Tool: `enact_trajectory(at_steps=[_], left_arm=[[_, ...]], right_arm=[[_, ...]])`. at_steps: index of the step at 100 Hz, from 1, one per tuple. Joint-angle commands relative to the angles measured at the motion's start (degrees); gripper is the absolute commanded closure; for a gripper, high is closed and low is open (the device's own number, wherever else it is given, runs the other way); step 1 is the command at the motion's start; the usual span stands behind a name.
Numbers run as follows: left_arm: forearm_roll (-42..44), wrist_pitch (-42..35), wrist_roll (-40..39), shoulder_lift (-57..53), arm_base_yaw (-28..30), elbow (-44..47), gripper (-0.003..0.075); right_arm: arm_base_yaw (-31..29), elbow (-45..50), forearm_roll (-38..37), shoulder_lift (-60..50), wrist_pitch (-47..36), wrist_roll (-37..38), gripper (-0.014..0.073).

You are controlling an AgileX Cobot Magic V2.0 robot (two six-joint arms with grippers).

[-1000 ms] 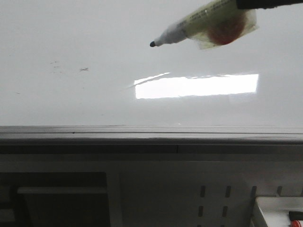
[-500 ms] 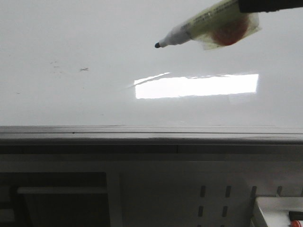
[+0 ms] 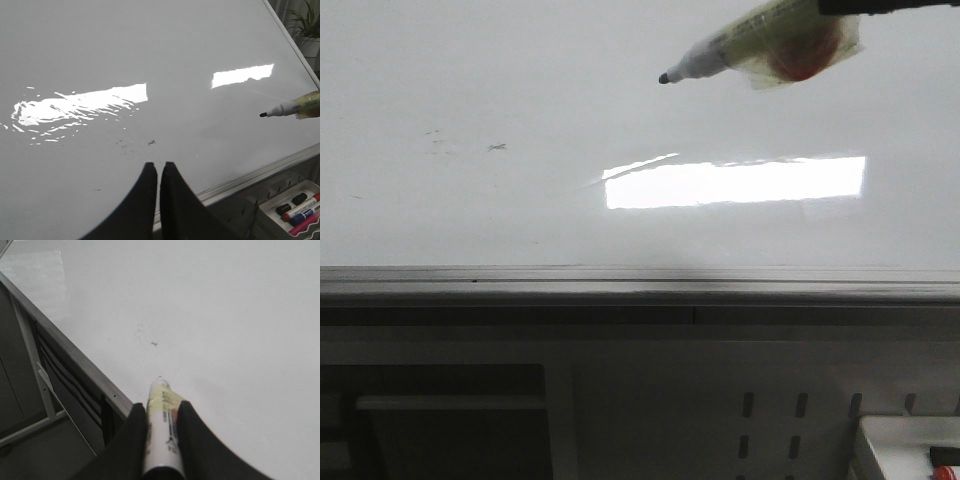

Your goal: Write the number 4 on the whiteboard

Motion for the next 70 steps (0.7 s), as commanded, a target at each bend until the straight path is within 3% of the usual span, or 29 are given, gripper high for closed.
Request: enact_trajectory(at_steps=[1, 22, 70], left_arm=[[-1.8, -2.5, -0.5, 0.4, 0.2, -1.7, 0.0741], [-1.8, -2.5, -0.5, 0.4, 0.2, -1.7, 0.0741], [-1.8, -2.5, -0.5, 0.4, 0.2, -1.7, 0.0741]], right_arm=[[0.0, -1.6, -6.1, 0.6, -5.8, 4.6, 0.0644], [-1.4, -1.6, -15.4, 2.8, -9.6, 17.9, 0.0645], [-1.6, -1.7, -15.7, 4.5, -13.3, 15.1, 0.0645]])
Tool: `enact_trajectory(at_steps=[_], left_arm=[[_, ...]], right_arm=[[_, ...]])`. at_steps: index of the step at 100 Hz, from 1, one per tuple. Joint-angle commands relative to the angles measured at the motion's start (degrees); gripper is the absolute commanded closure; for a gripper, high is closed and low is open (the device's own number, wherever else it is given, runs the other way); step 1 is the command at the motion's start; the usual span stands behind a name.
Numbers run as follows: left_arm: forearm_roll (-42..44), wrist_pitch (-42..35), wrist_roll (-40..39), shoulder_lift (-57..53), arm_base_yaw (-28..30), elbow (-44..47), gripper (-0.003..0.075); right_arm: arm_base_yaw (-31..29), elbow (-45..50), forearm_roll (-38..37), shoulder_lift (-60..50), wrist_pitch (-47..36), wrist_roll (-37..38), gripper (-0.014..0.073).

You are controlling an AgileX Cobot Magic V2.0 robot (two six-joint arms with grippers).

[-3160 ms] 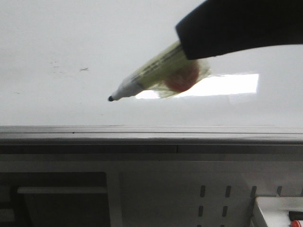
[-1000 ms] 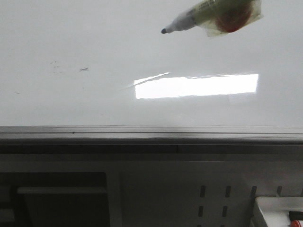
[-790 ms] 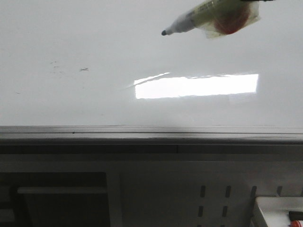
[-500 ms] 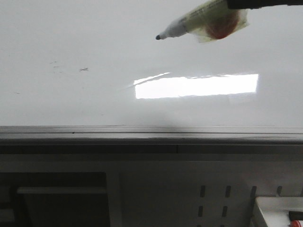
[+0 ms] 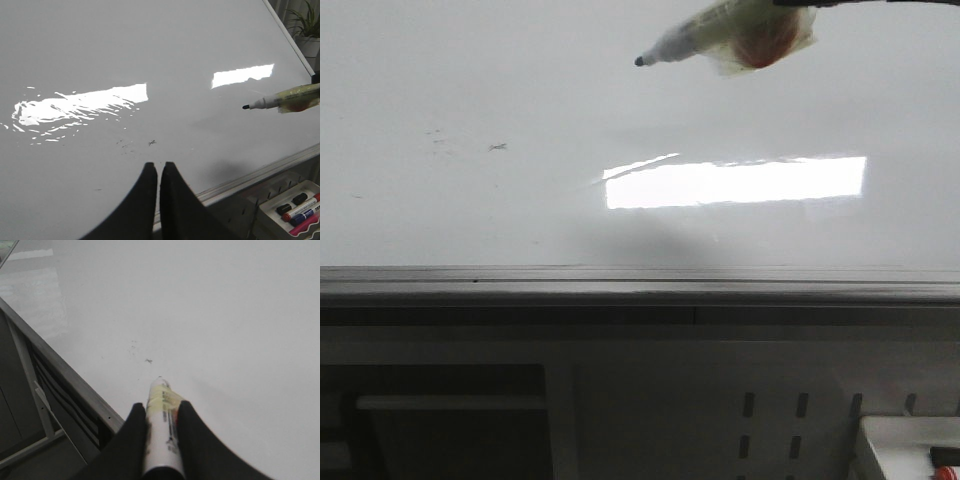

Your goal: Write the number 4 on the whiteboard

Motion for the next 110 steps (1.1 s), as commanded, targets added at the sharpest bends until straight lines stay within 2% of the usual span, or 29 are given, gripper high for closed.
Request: enact_trajectory(at_steps=[1, 14, 40, 62, 110], left_arm=[[-1.8, -2.5, -0.5, 0.4, 0.2, -1.7, 0.0741], [-1.8, -2.5, -0.5, 0.4, 0.2, -1.7, 0.0741], [-1.8, -2.5, -0.5, 0.4, 0.2, -1.7, 0.0741], [-1.8, -2.5, -0.5, 0.4, 0.2, -1.7, 0.0741], [-2.4, -1.5, -0.5, 0.4, 0.2, -1.7, 0.0741]], right_arm=[[-0.3, -1.7, -0.7, -0.1, -5.6, -2.5, 0.0645], [-1.6, -1.7, -0.7, 0.7, -5.7, -3.7, 0.0645], [-8.0, -2.9, -0.7, 4.0, -7.7, -3.7, 0.0645], [-8.1, -5.8, -0.7, 7.4, -7.7, -3.7, 0.0645], [-8.2, -5.8, -0.7, 13.6, -10.7, -5.2, 0.0645]])
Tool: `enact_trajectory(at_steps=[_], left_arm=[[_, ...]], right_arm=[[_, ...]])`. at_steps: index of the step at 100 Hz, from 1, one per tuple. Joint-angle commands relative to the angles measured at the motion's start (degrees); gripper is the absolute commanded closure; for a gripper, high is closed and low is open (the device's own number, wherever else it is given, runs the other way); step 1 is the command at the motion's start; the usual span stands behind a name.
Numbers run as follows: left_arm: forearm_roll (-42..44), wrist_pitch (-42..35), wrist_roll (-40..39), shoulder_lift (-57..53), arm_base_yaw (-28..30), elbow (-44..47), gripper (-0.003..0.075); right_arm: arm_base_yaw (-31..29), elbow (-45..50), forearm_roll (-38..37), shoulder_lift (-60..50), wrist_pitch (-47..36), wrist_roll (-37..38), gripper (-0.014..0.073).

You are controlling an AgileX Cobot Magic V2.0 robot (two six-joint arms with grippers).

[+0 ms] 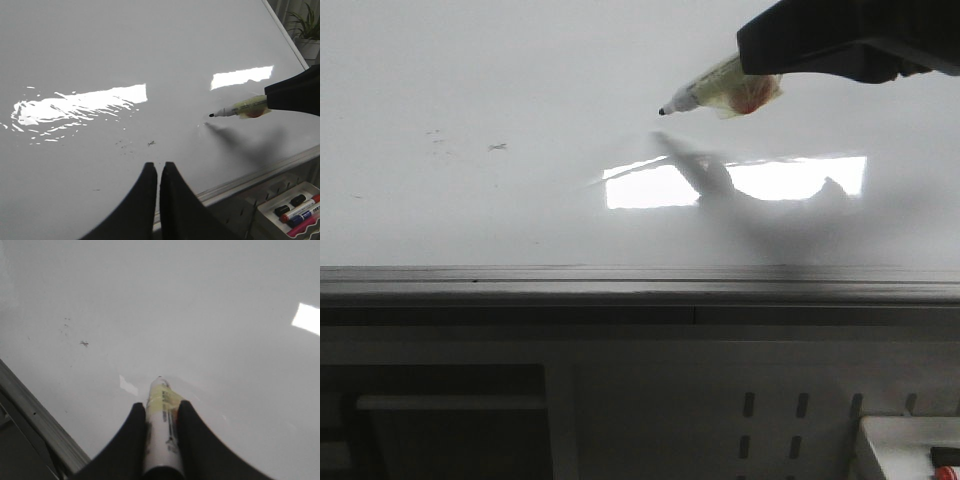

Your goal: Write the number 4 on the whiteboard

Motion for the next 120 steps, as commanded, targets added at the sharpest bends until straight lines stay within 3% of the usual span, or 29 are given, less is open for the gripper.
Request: enact_trajectory(at_steps=[1, 23, 87, 120], left_arm=[[-1.8, -1.5, -0.5, 0.4, 0.2, -1.7, 0.0741], [-1.8, -1.2, -0.5, 0.4, 0.2, -1.7, 0.0741], [-2.6, -0.7, -0.5, 0.4, 0.2, -1.7, 0.0741], [-2.6, 0.7, -0.5, 0.4, 0.2, -1.7, 0.0741]], right_arm=[[-0.3, -2.1, -0.6, 0.0, -6.7, -0.8, 0.0645], [-0.3, -2.1, -0.6, 2.3, -9.6, -0.8, 0.0645], [-4.5, -2.1, -0.5, 3.3, -6.6, -0.8, 0.0645], [2.0, -2.1, -0.5, 4.6, -4.2, -0.8, 0.0645]])
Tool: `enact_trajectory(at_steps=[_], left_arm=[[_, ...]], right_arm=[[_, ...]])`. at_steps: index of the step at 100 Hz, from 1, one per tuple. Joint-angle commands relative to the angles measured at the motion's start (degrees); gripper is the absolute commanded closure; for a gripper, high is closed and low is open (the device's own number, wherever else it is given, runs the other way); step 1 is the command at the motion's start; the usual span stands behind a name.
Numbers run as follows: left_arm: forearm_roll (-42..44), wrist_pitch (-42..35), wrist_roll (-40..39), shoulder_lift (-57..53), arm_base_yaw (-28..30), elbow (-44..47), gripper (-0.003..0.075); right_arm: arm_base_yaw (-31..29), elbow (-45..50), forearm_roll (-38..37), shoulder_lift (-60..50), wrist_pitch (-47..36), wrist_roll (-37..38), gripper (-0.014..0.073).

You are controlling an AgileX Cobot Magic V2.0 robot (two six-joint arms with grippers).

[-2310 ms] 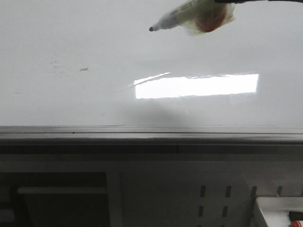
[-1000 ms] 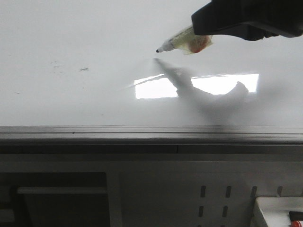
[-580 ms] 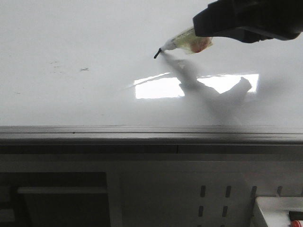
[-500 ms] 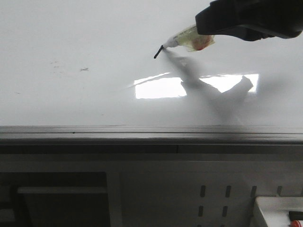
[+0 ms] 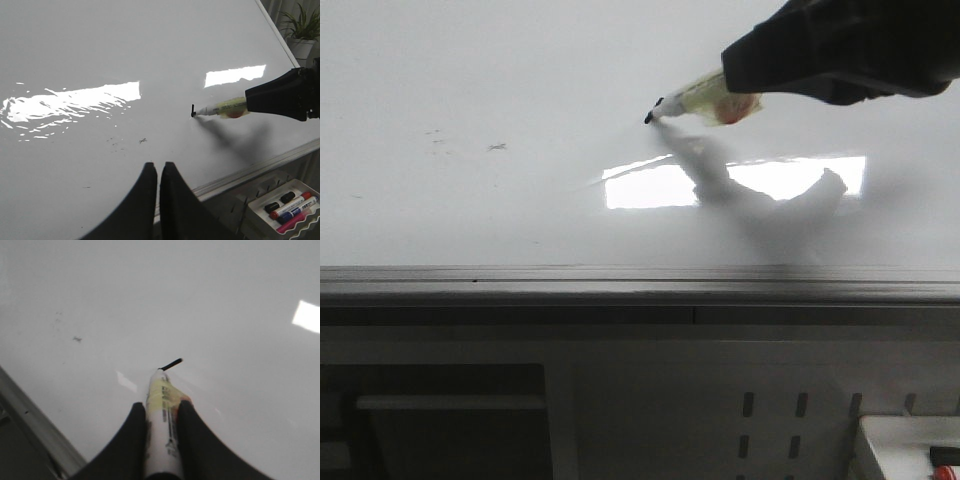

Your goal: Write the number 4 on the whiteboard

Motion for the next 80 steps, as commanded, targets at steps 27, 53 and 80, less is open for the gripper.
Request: enact_trajectory(at_steps=[27, 53, 80], left_arm=[[-1.8, 0.5, -0.5, 0.4, 0.2, -1.7, 0.0741], [-1.8, 0.5, -0.5, 0.4, 0.2, -1.7, 0.0741], [-1.8, 0.5, -0.5, 0.4, 0.2, -1.7, 0.0741]], right_arm=[[5.4, -1.7, 2.4, 3.2, -2.1, -0.6, 0.0645], [5.1, -1.7, 2.7, 3.1, -0.4, -0.6, 0.0642], [-1.1, -1.7, 4.8, -1.5, 5.0, -0.6, 0.0636]])
